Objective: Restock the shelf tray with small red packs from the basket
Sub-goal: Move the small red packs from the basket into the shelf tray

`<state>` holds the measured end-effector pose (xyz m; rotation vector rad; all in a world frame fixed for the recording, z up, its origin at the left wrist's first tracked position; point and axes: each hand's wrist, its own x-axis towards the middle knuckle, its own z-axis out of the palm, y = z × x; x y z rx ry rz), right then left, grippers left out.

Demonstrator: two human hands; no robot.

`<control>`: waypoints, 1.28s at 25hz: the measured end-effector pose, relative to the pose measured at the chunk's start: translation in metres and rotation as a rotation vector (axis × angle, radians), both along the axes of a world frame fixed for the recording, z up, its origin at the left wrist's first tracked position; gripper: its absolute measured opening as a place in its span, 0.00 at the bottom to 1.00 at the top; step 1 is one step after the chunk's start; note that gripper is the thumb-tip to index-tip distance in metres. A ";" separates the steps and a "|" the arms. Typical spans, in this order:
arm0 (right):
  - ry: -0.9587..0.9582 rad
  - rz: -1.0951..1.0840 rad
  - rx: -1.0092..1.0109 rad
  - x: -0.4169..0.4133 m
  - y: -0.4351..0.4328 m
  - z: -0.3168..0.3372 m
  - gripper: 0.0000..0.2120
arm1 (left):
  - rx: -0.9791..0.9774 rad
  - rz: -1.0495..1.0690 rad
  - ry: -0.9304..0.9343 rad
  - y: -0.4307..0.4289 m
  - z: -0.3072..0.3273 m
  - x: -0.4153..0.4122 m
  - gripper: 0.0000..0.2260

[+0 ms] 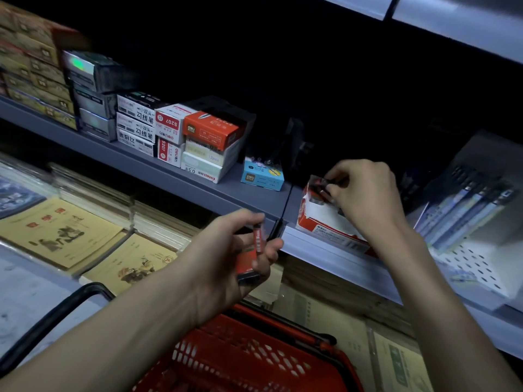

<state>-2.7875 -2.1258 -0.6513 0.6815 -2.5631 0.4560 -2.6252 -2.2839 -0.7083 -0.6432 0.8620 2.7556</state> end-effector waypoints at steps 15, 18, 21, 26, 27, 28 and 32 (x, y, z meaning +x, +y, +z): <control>-0.742 0.399 -0.256 0.079 -0.015 0.045 0.08 | -0.399 0.019 0.226 0.008 0.006 -0.002 0.20; -0.835 0.382 -0.340 0.082 -0.017 0.038 0.12 | -0.467 0.039 0.210 0.012 0.008 -0.004 0.18; -0.712 0.254 -0.491 0.072 -0.009 0.039 0.10 | -0.305 0.074 0.149 0.012 0.006 -0.003 0.18; -0.168 0.013 -0.414 0.029 0.007 0.021 0.09 | 0.032 0.123 0.108 0.004 0.006 -0.003 0.14; -0.093 0.000 -0.369 0.019 0.009 0.015 0.10 | 0.044 0.141 0.100 0.003 0.008 -0.003 0.17; -0.033 -0.003 -0.327 0.012 0.011 0.009 0.10 | 0.033 0.148 0.089 0.003 0.009 -0.005 0.19; 0.044 0.041 -0.173 -0.007 0.011 -0.006 0.11 | -0.061 0.151 0.064 0.007 0.008 -0.010 0.18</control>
